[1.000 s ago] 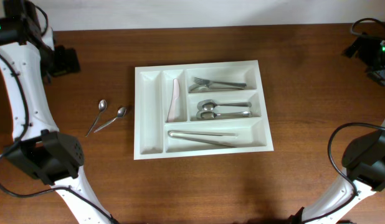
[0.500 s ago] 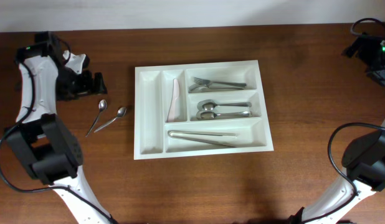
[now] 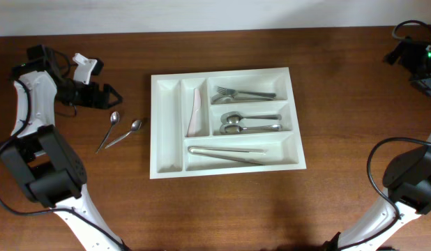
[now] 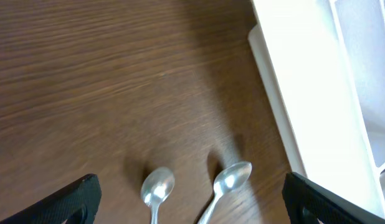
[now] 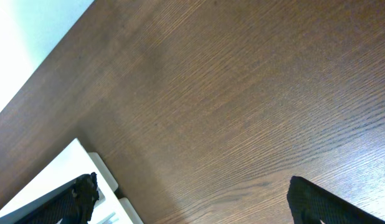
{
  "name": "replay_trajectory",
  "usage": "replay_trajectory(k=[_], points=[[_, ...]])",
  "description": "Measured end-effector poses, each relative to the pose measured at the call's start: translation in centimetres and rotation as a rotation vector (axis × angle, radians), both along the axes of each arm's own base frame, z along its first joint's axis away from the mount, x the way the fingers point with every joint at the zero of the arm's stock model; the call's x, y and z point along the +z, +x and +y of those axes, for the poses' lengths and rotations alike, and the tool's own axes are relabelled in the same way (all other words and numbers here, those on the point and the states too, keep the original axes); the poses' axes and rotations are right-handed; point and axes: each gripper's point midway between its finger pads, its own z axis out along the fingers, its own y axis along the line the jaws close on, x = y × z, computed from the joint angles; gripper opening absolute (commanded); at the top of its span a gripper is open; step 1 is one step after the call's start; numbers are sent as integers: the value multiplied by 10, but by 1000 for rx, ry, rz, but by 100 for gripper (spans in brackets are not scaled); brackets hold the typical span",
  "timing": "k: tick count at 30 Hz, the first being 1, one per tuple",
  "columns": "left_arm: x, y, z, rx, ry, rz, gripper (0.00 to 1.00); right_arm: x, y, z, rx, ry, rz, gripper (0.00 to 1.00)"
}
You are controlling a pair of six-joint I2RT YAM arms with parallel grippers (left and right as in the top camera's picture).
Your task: Pack container
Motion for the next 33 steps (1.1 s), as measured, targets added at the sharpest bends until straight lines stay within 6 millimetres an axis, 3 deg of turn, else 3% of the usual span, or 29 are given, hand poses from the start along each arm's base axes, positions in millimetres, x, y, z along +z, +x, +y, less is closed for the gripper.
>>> replay_trajectory(k=[8, 14, 16, 17, 22, 33], points=[[-49, -4, -8, -28, -101, 71, 95, 0, 0, 0, 0, 0, 0, 99], [-49, -4, -7, -35, -147, 47, 94, 0, 0, 0, 0, 0, 0, 99], [-49, -4, -7, -37, -156, 45, 89, 0, 0, 0, 0, 0, 0, 99], [-50, -5, -8, -39, -161, 47, 81, 0, 0, 0, 0, 0, 0, 99], [-63, -9, -13, -42, -220, 77, 75, 0, 0, 0, 0, 0, 0, 99], [-70, -19, 1, 4, -281, 109, 43, 0, 0, 0, 0, 0, 0, 99]])
